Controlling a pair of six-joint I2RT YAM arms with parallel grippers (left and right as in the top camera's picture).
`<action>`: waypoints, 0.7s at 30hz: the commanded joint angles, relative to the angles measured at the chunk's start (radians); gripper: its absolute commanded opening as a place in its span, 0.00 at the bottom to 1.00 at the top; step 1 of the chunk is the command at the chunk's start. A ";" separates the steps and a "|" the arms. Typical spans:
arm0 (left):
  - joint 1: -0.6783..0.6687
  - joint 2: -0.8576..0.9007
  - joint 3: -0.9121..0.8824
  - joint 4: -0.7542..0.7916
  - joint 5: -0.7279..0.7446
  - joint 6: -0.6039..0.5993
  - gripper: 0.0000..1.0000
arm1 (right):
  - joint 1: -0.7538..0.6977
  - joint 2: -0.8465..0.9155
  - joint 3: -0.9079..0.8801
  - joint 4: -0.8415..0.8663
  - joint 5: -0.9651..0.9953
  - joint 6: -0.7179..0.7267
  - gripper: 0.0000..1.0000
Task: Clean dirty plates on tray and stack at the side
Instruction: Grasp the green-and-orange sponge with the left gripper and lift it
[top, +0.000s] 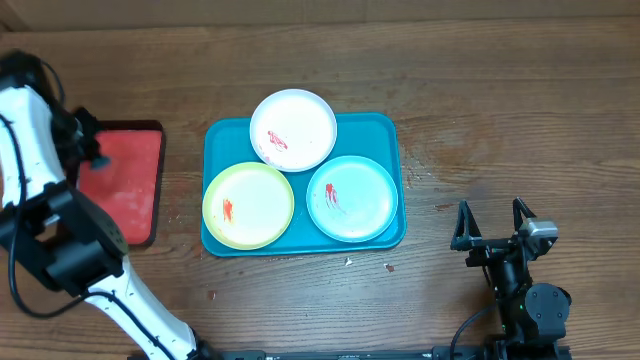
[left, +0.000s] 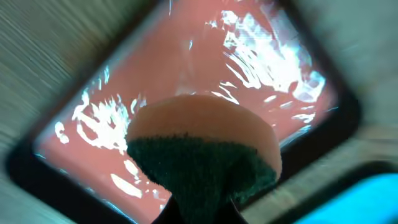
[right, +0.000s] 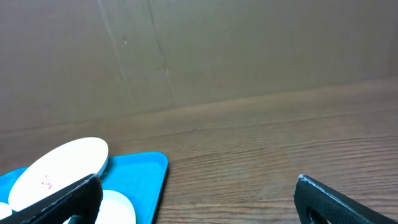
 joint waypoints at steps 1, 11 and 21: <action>-0.005 -0.105 0.083 -0.015 0.006 0.060 0.04 | 0.006 -0.008 -0.010 0.008 -0.004 -0.003 1.00; -0.023 -0.002 -0.185 0.114 0.050 0.053 0.04 | 0.006 -0.008 -0.010 0.008 -0.004 -0.003 1.00; -0.023 -0.120 0.153 -0.235 0.096 0.069 0.04 | 0.006 -0.008 -0.010 0.008 -0.004 -0.003 1.00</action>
